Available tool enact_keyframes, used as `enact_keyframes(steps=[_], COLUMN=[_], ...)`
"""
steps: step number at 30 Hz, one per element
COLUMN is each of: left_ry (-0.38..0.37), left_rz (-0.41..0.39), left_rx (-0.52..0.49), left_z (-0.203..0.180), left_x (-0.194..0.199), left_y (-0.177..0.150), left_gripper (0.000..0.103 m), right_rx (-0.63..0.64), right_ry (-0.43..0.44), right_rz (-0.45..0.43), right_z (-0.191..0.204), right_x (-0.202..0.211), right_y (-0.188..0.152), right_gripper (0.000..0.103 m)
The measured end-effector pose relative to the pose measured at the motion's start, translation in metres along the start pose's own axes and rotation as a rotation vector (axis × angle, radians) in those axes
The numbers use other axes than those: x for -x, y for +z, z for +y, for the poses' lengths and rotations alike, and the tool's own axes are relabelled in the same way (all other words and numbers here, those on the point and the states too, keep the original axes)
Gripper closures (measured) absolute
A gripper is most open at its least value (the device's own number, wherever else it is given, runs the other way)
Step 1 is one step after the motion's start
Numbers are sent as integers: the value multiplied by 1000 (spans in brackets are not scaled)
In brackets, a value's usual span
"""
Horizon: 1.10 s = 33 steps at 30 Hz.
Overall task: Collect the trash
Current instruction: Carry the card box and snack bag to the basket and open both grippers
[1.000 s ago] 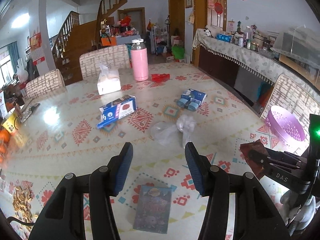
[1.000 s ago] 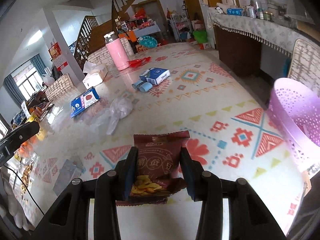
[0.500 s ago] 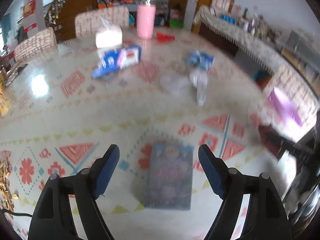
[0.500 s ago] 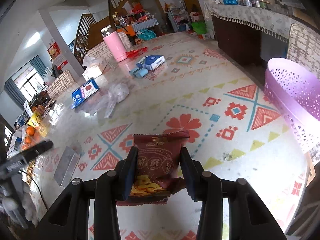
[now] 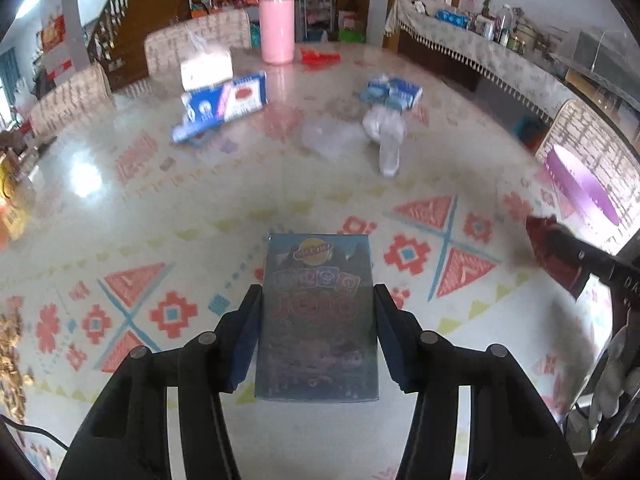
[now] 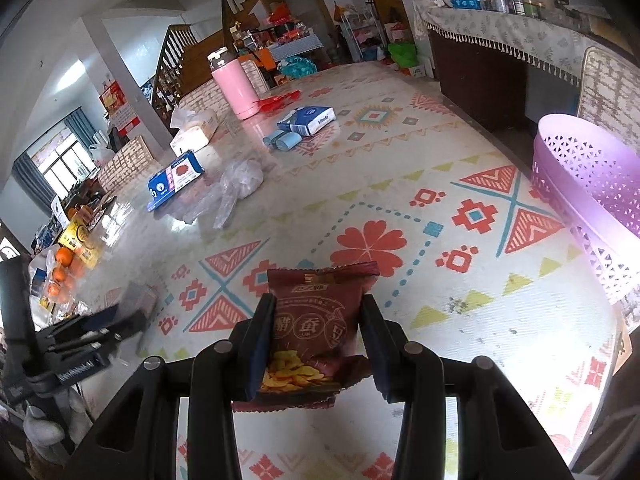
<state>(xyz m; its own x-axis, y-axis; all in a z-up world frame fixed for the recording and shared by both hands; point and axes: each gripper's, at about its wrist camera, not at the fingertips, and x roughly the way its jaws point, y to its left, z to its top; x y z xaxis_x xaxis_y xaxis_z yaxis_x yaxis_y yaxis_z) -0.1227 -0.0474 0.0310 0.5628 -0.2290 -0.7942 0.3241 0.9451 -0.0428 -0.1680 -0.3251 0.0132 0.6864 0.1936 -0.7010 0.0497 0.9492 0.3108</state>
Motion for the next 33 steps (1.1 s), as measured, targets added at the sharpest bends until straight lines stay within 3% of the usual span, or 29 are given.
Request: enact_keyframes(steps=[10,24,33], left_ry=[-67,-154,-269], left_rz=[-96,-136,-104], left_rx=[-90,-299,-367], left_z=[-46,-166,-245], left_x=[33,30,5], left_y=[32,74,114], left_gripper=[50,50,50], right_rx=[-25,-65,-115], right_ry=[-16,-135,-206], right_rz=[-67,-176,-222], right_z=[-22,-90,-149], right_x=[25,81,107], right_y=[11,39,57], right_gripper=[57,57,57])
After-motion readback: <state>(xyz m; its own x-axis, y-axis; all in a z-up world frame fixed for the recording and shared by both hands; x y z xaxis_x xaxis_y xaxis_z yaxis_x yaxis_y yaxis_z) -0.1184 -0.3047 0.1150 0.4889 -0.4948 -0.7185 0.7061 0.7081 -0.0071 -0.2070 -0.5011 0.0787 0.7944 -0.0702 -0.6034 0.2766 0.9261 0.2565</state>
